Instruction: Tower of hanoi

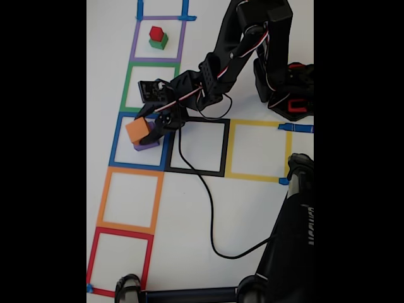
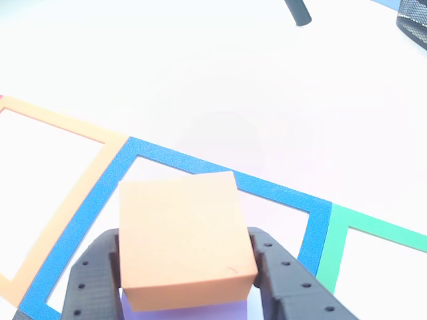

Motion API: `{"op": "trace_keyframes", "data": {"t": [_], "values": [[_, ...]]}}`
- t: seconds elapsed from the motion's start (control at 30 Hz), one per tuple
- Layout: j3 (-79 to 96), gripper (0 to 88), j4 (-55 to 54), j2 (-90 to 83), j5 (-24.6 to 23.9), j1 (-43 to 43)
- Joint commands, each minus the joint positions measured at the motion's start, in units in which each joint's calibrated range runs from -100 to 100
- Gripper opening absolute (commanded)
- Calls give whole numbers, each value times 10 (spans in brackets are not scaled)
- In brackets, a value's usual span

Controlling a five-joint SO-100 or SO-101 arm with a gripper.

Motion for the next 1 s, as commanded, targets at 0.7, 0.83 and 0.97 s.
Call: {"op": "trace_keyframes", "data": {"t": [0.7, 0.83, 0.97], "values": [[-5, 135, -88, 77, 4, 33], [-4, 180, -96, 80, 4, 33], [-2, 232, -101, 78, 4, 32]]}}
